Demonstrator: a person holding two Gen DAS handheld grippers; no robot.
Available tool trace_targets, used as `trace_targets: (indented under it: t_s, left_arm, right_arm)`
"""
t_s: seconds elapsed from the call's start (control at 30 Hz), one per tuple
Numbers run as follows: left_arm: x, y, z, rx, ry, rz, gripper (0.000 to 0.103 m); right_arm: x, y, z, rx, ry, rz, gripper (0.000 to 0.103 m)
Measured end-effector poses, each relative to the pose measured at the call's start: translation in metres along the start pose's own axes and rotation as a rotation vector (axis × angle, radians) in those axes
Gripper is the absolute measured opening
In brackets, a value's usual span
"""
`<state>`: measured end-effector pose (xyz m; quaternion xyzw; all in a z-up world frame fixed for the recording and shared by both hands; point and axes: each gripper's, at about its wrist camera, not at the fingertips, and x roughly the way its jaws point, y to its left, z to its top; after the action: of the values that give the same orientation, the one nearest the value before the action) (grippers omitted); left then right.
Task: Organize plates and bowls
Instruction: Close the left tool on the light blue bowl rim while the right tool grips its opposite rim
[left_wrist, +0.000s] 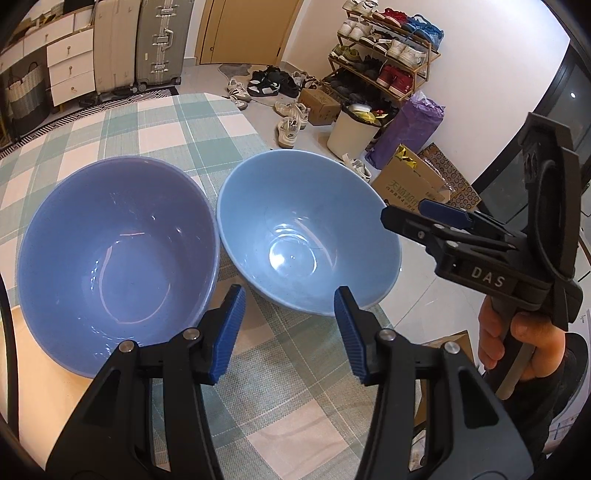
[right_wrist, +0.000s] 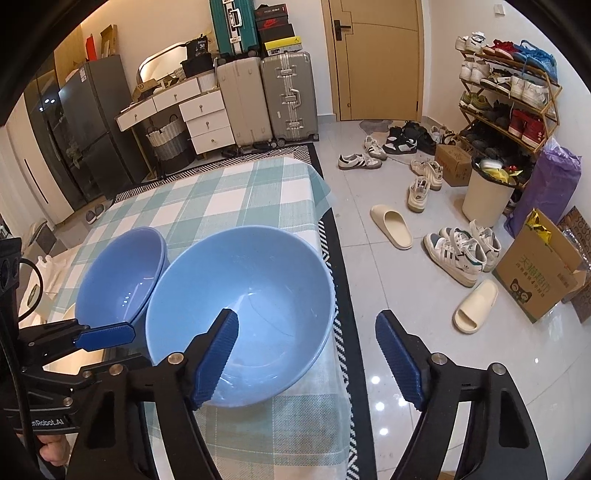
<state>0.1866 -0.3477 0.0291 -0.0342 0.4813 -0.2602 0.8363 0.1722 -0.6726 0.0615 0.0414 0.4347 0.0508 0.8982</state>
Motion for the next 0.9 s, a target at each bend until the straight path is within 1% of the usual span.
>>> trace_targets:
  t_s: [0.07,0.17,0.2,0.27,0.33,0.47,0.53,0.63,0.7,0.73,0.83,0.9]
  left_arm:
    - [0.002,0.001,0.0,-0.004,0.0,0.001,0.047]
    - [0.006,0.002,0.002,-0.007,0.003,0.007,0.047]
    - [0.008,0.002,0.002,-0.006,0.003,0.012,0.047]
    - [0.011,0.004,0.003,-0.006,0.005,0.015,0.047]
    - [0.013,0.005,0.003,-0.011,0.007,0.015,0.047]
    - [0.018,0.007,0.004,-0.016,0.008,0.014,0.047]
    - [0.019,0.008,0.005,-0.017,0.008,0.014,0.047]
    - [0.022,0.009,0.007,-0.022,0.009,0.015,0.043]
    - [0.025,0.009,0.008,-0.025,0.014,0.013,0.042]
    - [0.026,0.009,0.008,-0.024,0.016,0.015,0.04]
    - [0.029,0.009,0.007,-0.018,0.015,0.023,0.039]
    - [0.031,0.009,0.007,-0.018,0.014,0.027,0.036]
  right_arm:
    - [0.006,-0.002,0.0,0.003,0.01,-0.001,0.069]
    - [0.015,-0.004,0.0,0.007,0.02,-0.006,0.067]
    - [0.017,-0.005,0.001,0.008,0.017,-0.003,0.064]
    - [0.021,-0.006,0.001,0.01,0.013,0.002,0.055]
    - [0.026,-0.008,0.001,0.013,0.02,-0.003,0.054]
    - [0.035,-0.008,0.001,0.014,0.027,-0.014,0.047]
    - [0.038,-0.008,0.001,0.01,0.029,-0.02,0.046]
    - [0.042,-0.009,0.0,0.013,0.033,-0.022,0.04]
    - [0.044,-0.009,0.001,0.01,0.033,-0.025,0.038]
    - [0.044,-0.008,0.001,0.009,0.032,-0.027,0.035]
    - [0.046,-0.006,0.0,-0.002,0.033,-0.032,0.018]
    - [0.046,-0.004,0.0,-0.013,0.031,-0.044,0.018]
